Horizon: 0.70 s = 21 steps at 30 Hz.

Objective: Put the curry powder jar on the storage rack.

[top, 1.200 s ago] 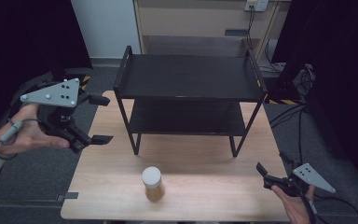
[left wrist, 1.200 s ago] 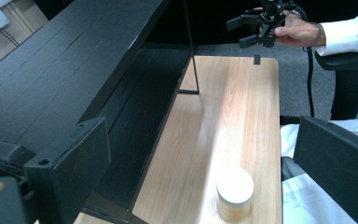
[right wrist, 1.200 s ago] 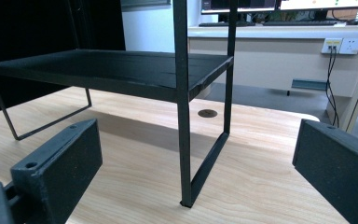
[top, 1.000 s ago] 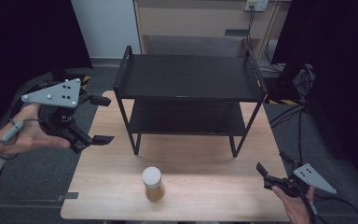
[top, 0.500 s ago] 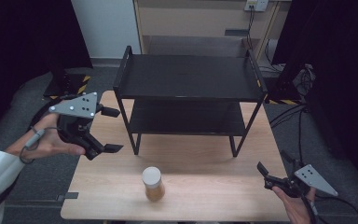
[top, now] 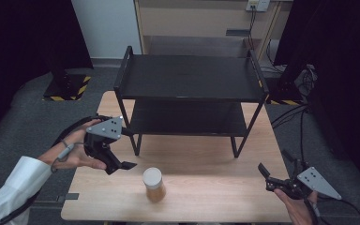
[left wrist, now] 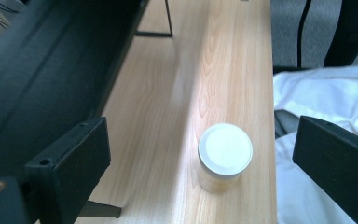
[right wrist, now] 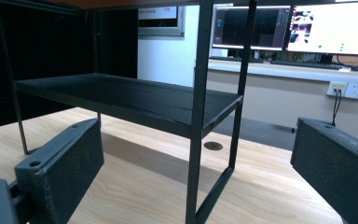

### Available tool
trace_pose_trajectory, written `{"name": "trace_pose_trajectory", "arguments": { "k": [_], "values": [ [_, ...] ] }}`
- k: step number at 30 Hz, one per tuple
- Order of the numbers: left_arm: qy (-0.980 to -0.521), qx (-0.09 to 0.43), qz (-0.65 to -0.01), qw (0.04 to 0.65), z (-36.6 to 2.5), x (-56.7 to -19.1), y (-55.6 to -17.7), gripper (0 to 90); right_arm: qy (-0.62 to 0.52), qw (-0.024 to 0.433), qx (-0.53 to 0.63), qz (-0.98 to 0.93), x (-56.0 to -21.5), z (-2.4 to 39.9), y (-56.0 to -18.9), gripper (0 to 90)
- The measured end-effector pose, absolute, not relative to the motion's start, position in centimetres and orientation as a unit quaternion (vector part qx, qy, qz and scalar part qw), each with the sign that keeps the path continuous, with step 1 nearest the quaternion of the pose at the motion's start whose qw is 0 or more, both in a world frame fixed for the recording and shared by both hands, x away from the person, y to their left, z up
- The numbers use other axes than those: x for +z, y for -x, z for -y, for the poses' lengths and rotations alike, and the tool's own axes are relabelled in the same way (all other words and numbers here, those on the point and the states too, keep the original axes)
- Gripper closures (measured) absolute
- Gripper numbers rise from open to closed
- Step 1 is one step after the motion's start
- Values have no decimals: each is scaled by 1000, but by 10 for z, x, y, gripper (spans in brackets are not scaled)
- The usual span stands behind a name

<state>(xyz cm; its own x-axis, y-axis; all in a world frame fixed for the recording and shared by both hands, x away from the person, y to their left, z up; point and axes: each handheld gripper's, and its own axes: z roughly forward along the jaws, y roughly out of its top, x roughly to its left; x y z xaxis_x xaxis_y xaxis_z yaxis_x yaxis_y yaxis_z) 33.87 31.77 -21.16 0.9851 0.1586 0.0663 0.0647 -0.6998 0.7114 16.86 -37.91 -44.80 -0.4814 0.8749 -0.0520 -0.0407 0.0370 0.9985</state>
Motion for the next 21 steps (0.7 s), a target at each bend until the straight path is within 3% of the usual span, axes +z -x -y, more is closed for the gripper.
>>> {"name": "trace_pose_trajectory", "arguments": {
  "k": [21],
  "values": [
    [-953,21,-14,303,-256,-275,-352,49,-319,380,611,-617,-449,380,-170,32]
  ]
}}
